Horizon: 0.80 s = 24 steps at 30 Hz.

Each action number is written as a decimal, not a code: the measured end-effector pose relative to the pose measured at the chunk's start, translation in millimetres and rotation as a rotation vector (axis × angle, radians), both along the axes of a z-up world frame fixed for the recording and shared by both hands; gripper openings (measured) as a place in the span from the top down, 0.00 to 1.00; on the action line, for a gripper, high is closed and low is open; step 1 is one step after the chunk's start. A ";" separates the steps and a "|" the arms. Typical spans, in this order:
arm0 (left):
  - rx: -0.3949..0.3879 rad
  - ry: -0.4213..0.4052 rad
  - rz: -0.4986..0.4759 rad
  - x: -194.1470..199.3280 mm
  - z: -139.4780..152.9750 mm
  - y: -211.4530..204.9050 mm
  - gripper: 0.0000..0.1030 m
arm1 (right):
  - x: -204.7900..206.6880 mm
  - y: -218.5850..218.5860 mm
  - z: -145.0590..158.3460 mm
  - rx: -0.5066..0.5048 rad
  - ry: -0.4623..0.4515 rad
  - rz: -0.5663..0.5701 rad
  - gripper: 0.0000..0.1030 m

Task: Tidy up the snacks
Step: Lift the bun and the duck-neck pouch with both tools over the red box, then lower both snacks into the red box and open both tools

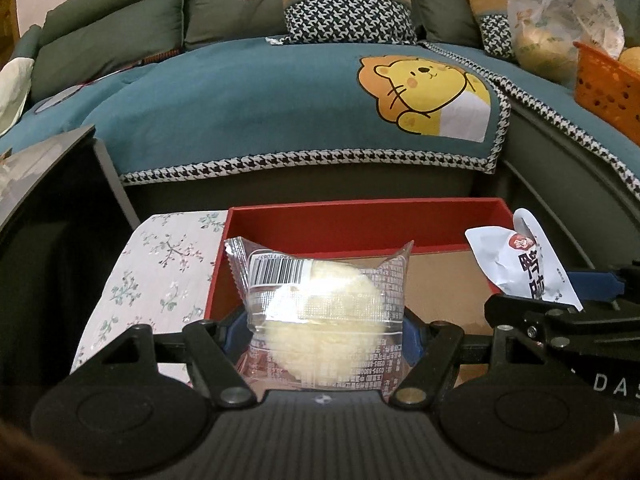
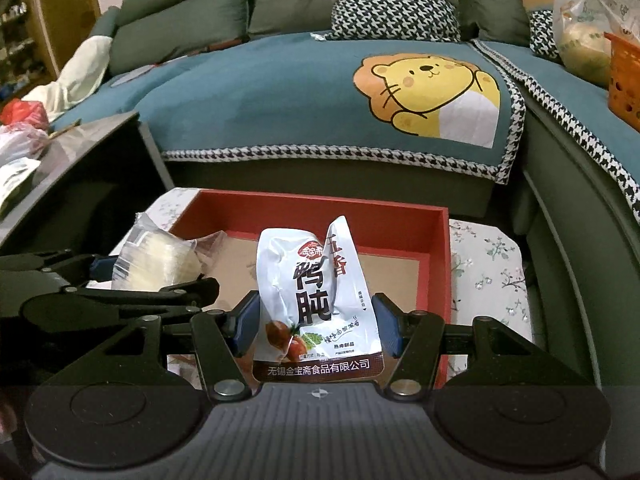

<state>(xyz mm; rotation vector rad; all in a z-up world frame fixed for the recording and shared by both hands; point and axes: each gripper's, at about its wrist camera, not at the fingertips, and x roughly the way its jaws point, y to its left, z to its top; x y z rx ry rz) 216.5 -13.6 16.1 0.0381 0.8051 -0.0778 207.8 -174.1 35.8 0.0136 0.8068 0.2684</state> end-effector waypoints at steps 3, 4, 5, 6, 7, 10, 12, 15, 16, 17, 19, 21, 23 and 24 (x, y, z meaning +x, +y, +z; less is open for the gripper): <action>0.011 0.006 0.001 8.8 -5.5 -4.2 0.00 | 8.0 -2.9 -5.5 -0.003 0.006 -0.005 0.36; 0.015 0.009 0.002 11.1 -7.4 -5.5 0.00 | 10.6 -3.9 -7.2 -0.003 0.008 -0.007 0.36; 0.019 0.012 0.003 13.6 -9.4 -6.6 0.00 | 12.7 -4.5 -9.4 -0.004 0.010 -0.009 0.36; 0.023 0.014 0.003 15.8 -11.3 -7.6 0.00 | 14.9 -5.0 -10.9 -0.005 0.012 -0.009 0.36; 0.027 0.019 0.005 18.2 -13.7 -8.6 0.00 | 17.1 -5.0 -13.0 -0.008 0.015 -0.008 0.36; 0.035 0.031 0.005 24.2 -20.6 -11.3 0.00 | 22.1 -5.2 -19.6 -0.013 0.021 -0.006 0.36; 0.038 0.040 0.005 27.7 -25.1 -12.9 0.00 | 24.4 -5.8 -23.5 -0.016 0.027 -0.007 0.36; 0.045 0.050 0.003 32.7 -30.4 -16.0 0.00 | 28.5 -6.6 -28.9 -0.023 0.034 -0.012 0.36; 0.047 0.053 0.002 33.8 -32.2 -16.5 0.00 | 29.7 -7.2 -30.8 -0.023 0.037 -0.012 0.36; 0.049 0.056 0.001 35.0 -33.9 -17.2 0.00 | 30.9 -7.8 -32.2 -0.023 0.039 -0.011 0.36; 0.055 0.064 0.000 36.8 -37.7 -18.6 0.00 | 33.1 -8.6 -35.6 -0.026 0.042 -0.012 0.36; 0.064 0.076 -0.001 38.5 -42.5 -19.8 0.00 | 35.8 -9.0 -39.9 -0.033 0.051 -0.010 0.35; 0.073 0.089 -0.002 40.0 -47.2 -21.4 0.00 | 38.0 -8.5 -45.0 -0.043 0.057 -0.009 0.35; 0.076 0.095 -0.001 40.6 -49.2 -22.0 0.00 | 38.9 -8.2 -47.4 -0.048 0.061 -0.008 0.35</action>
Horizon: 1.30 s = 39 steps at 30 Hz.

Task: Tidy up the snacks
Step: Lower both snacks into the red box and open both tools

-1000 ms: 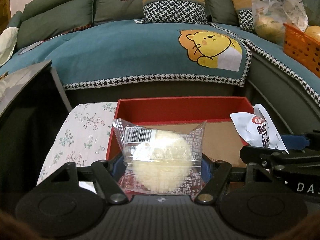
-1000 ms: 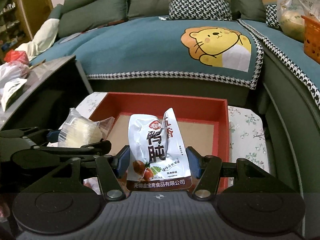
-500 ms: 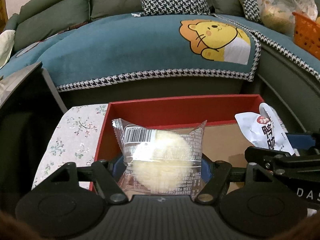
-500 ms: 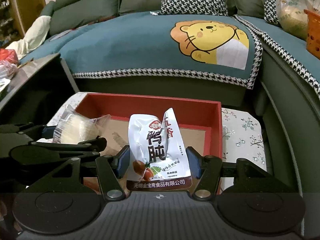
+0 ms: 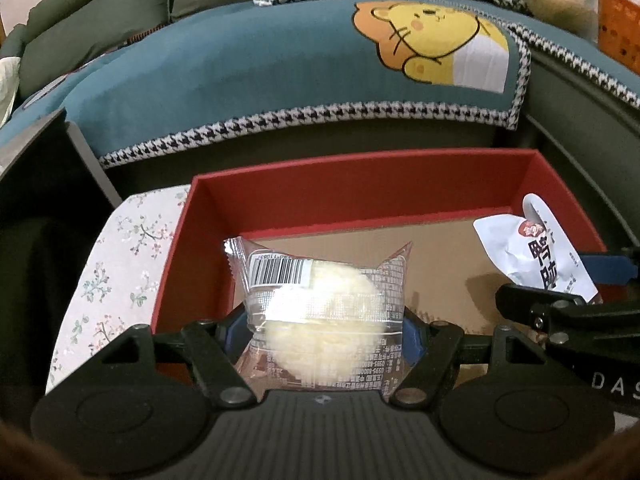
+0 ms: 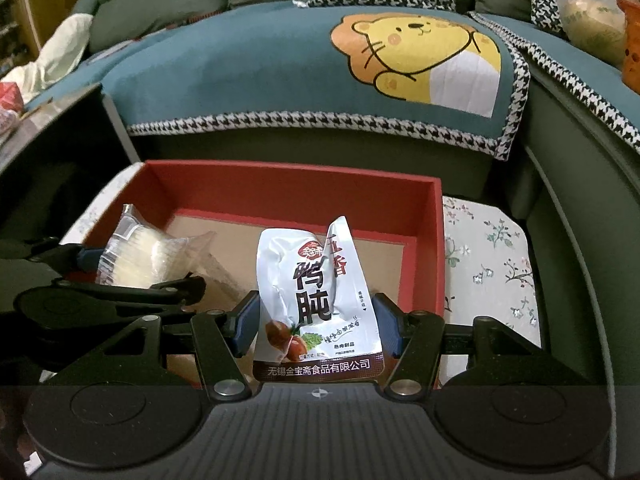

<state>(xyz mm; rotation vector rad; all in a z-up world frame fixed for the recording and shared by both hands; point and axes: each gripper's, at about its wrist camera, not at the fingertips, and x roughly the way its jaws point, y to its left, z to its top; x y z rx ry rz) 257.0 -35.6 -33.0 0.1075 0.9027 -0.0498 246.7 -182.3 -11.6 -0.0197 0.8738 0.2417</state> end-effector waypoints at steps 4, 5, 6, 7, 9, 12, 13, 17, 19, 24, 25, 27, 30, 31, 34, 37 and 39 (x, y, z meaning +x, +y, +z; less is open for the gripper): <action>0.009 0.013 0.002 1.5 -4.3 -1.8 0.00 | 3.6 0.1 -5.1 -0.012 0.008 0.003 0.35; 0.011 0.015 0.001 1.7 -5.0 -2.3 0.00 | 4.0 0.3 -6.0 -0.014 0.010 0.005 0.34; 0.015 0.018 0.000 1.7 -5.5 -2.7 0.00 | 4.5 0.0 -6.8 -0.016 0.010 0.006 0.33; 0.019 0.020 -0.001 1.8 -6.2 -3.2 0.00 | 5.0 0.2 -7.4 -0.021 0.013 0.005 0.33; 0.020 0.025 -0.006 2.1 -7.1 -3.8 0.00 | 5.7 -0.2 -8.6 -0.028 0.016 0.003 0.34; 0.025 0.026 -0.007 1.5 -7.8 -4.4 0.00 | 5.6 -0.8 -9.2 -0.035 0.013 0.000 0.33; 0.032 0.021 -0.007 0.8 -7.3 -4.9 0.00 | 5.4 -1.3 -8.9 -0.038 0.011 -0.004 0.33; 0.067 -0.021 -0.010 -3.4 -0.5 -6.3 0.00 | 3.8 -4.6 -6.5 -0.032 0.006 -0.014 0.32; 0.060 -0.025 -0.011 -5.2 2.5 -5.7 0.00 | 2.1 -4.4 -4.5 -0.037 0.000 -0.017 0.29; 0.061 -0.043 -0.012 -13.7 10.4 -4.0 0.00 | -3.7 -4.8 4.6 -0.035 -0.019 -0.025 0.29; 0.057 -0.047 -0.011 -16.3 12.7 -3.3 0.00 | -5.4 -5.2 7.8 -0.034 -0.024 -0.029 0.29; 0.050 -0.054 -0.011 -22.2 18.2 -0.7 0.00 | -10.1 -6.3 13.5 -0.029 -0.034 -0.039 0.29; 0.038 -0.065 -0.013 -34.8 26.1 4.1 0.00 | -19.3 -6.6 22.8 -0.030 -0.049 -0.048 0.28; 0.035 -0.065 -0.013 -39.7 28.0 5.9 0.00 | -23.7 -6.1 26.0 -0.028 -0.053 -0.049 0.27; 0.030 -0.067 -0.021 -52.6 32.4 8.8 0.00 | -35.9 -2.9 33.1 -0.027 -0.061 -0.041 0.26; 0.024 -0.069 -0.027 -64.4 37.3 11.2 0.00 | -49.1 2.7 37.8 -0.027 -0.059 -0.019 0.26; 0.034 -0.072 -0.028 -71.5 40.0 12.7 0.00 | -57.4 6.7 40.1 -0.025 -0.055 -0.007 0.27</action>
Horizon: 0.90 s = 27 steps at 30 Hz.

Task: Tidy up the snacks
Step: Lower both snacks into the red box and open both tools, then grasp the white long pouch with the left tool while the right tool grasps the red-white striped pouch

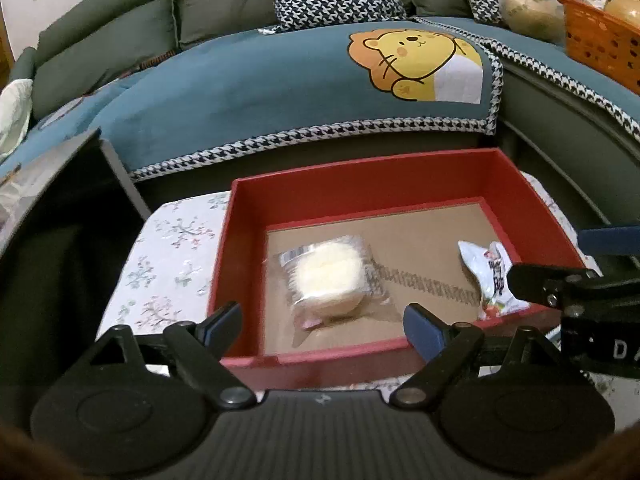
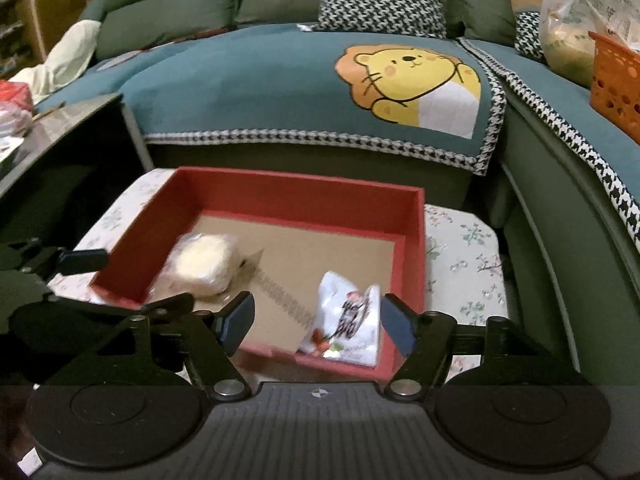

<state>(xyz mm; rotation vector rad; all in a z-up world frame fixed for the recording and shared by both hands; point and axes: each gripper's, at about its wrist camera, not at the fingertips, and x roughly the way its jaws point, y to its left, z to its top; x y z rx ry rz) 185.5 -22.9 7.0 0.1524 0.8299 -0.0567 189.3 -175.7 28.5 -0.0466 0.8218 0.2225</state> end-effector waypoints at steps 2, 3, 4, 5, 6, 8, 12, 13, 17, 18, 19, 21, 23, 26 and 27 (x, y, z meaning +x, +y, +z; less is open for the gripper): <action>-0.001 -0.002 -0.004 -6.7 1.6 2.1 0.00 | -7.3 2.1 1.8 0.001 0.003 0.004 0.26; -0.003 -0.001 -0.004 -9.8 2.4 3.4 0.00 | -10.8 3.0 2.4 0.004 0.005 0.006 0.26; -0.003 -0.002 -0.004 -13.3 3.3 4.7 0.00 | -14.2 3.6 2.9 0.007 0.006 0.008 0.26; -0.002 -0.002 -0.005 -17.0 4.0 5.8 0.00 | -17.5 4.6 3.5 0.007 0.007 0.010 0.26; -0.001 0.000 -0.006 -20.4 4.6 6.7 0.00 | -20.6 5.7 4.1 0.007 0.007 0.011 0.26; 0.000 0.005 -0.014 -28.8 4.8 8.8 0.00 | -27.1 8.4 5.1 0.014 0.009 0.016 0.26; 0.008 0.022 -0.022 -46.2 2.6 15.2 0.00 | -42.3 16.8 4.3 0.013 0.018 0.038 0.26; 0.007 0.028 -0.022 -50.2 1.9 17.3 0.00 | -46.5 18.8 3.7 0.013 0.024 0.049 0.25; 0.001 0.046 -0.010 -66.8 -1.8 28.8 0.00 | -60.2 27.4 0.4 0.005 0.038 0.073 0.25; -0.003 0.050 -0.007 -69.9 -2.3 31.1 0.00 | -63.9 30.1 -0.9 0.004 0.044 0.079 0.25; -0.006 0.053 -0.004 -73.5 -2.9 33.3 0.00 | -66.4 32.3 -2.1 0.002 0.049 0.085 0.25; -0.003 0.058 0.001 -80.6 -4.0 36.6 0.00 | -70.7 36.4 -4.0 -0.004 0.057 0.095 0.25; -0.003 0.063 0.001 -86.0 -5.3 38.5 0.00 | -75.7 39.3 -5.6 -0.005 0.064 0.102 0.24; -0.003 0.072 0.004 -95.6 -7.4 45.5 0.00 | -83.5 42.7 -9.2 -0.007 0.076 0.109 0.24; -0.003 0.075 0.008 -98.2 -8.4 48.3 0.00 | -85.9 43.9 -10.6 -0.009 0.082 0.113 0.24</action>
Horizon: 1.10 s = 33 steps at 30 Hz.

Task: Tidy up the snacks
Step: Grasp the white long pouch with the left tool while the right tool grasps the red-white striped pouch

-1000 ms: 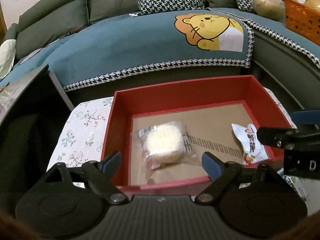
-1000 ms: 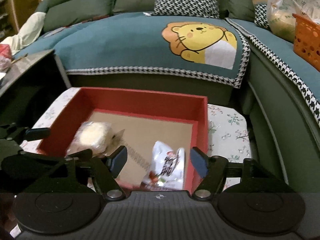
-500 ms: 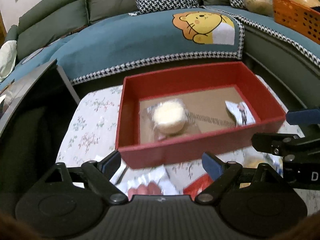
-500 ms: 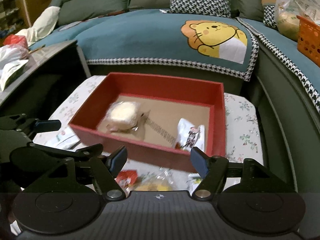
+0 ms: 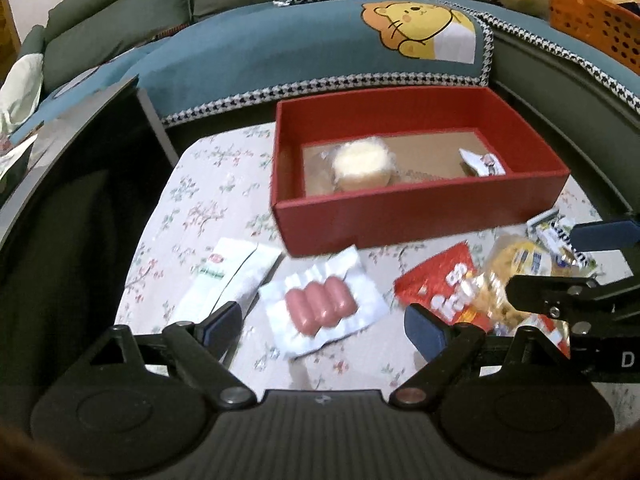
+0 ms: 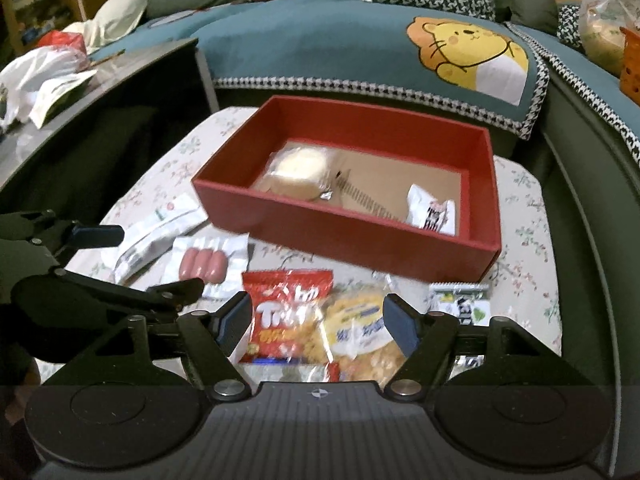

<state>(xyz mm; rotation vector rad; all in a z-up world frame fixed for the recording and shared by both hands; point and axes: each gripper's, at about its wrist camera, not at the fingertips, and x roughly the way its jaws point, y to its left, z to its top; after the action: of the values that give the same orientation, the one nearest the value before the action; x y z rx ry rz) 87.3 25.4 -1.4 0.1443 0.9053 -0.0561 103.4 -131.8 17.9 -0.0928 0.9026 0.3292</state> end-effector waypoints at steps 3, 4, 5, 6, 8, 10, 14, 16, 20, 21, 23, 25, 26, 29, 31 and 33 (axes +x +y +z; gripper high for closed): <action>0.006 0.015 0.014 -6.4 -5.1 8.1 0.00 | -7.4 4.1 -6.7 -0.017 0.020 0.020 0.24; 0.009 0.019 0.017 -7.2 -6.4 9.9 0.00 | -9.6 5.1 -9.2 -0.023 0.028 0.026 0.24; 0.011 0.024 0.019 -8.9 -8.0 11.8 0.00 | -11.5 6.4 -11.7 -0.029 0.036 0.033 0.24; 0.013 0.028 0.021 -10.4 -8.9 13.1 0.00 | -13.2 7.8 -13.5 -0.034 0.044 0.041 0.24; 0.013 0.027 0.022 -14.0 -9.0 15.1 0.00 | -17.0 11.0 -17.2 -0.044 0.056 0.054 0.24; 0.012 0.029 0.020 -16.1 -8.9 16.6 0.00 | -20.7 14.5 -19.8 -0.050 0.064 0.072 0.24; 0.016 0.034 0.017 -21.2 -9.9 21.5 0.00 | -26.7 23.7 -28.3 -0.078 0.093 0.127 0.24; 0.018 0.041 0.016 -22.6 -11.3 24.6 0.00 | -28.1 28.0 -31.9 -0.099 0.108 0.161 0.24; 0.010 0.069 0.027 -21.3 -15.8 36.2 0.00 | -27.6 36.6 -33.1 -0.155 0.130 0.278 0.24; 0.005 0.080 0.031 -20.5 -17.4 39.4 0.00 | -28.0 40.3 -33.4 -0.187 0.131 0.326 0.24; -0.014 0.102 0.037 -19.6 -21.0 44.7 0.00 | -28.3 48.5 -34.8 -0.276 0.128 0.443 0.24; -0.022 0.118 0.037 -19.2 -24.2 47.2 0.00 | -24.6 57.6 -37.7 -0.347 0.143 0.541 0.24; -0.022 0.122 0.034 -19.1 -25.2 47.5 0.00 | -22.4 61.5 -39.2 -0.374 0.152 0.581 0.24; -0.028 0.135 0.022 -19.0 -27.9 47.0 0.00 | -17.8 76.1 -45.4 -0.450 0.174 0.705 0.23; -0.039 0.143 0.015 -18.1 -29.6 47.9 0.00 | -15.3 87.5 -50.3 -0.485 0.200 0.785 0.23; -0.050 0.153 0.013 -16.6 -30.8 49.9 0.00 | -15.2 97.9 -53.9 -0.506 0.217 0.848 0.23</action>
<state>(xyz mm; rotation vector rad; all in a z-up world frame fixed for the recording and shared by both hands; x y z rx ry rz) 70.8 75.3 -32.2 0.0886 1.0567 -0.0789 88.2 -33.9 -36.0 -0.9374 1.1155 0.9019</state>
